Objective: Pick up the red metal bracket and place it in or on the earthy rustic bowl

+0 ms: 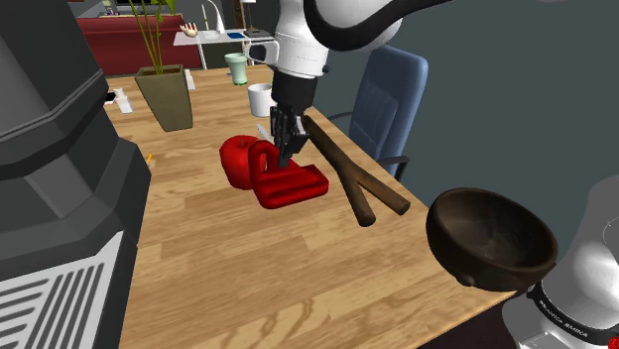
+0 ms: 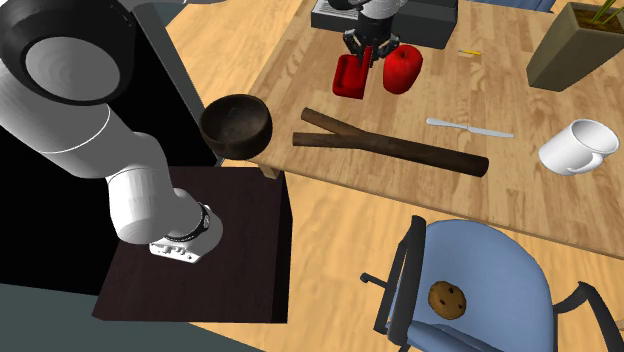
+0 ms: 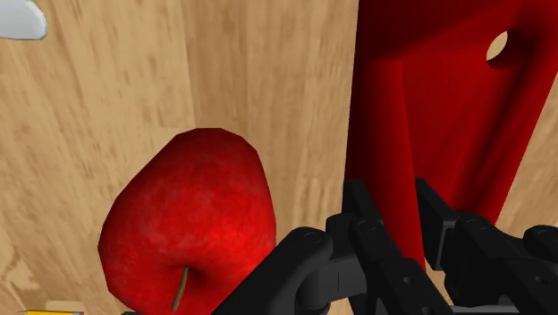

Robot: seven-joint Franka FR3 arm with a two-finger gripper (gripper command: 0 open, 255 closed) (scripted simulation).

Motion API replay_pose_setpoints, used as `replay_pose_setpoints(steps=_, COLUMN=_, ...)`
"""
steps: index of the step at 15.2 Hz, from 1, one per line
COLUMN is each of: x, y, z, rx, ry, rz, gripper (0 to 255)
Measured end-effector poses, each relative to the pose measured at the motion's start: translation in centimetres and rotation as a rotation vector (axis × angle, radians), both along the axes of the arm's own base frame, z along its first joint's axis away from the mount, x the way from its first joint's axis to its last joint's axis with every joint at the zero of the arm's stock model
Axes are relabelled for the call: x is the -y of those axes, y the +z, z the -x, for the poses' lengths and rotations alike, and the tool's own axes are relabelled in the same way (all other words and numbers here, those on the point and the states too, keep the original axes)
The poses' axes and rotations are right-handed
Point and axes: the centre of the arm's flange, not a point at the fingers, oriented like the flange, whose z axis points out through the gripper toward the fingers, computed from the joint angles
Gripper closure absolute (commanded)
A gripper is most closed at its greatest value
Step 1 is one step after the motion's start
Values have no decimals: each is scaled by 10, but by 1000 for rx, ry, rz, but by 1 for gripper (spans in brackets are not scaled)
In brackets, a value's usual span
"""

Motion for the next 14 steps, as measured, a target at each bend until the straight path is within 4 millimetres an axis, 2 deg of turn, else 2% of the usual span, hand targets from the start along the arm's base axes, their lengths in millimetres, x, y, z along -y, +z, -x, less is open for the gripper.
replay_pose_setpoints(steps=14, x=0, y=75, z=-1, rx=0, ry=0, rz=0, gripper=255)
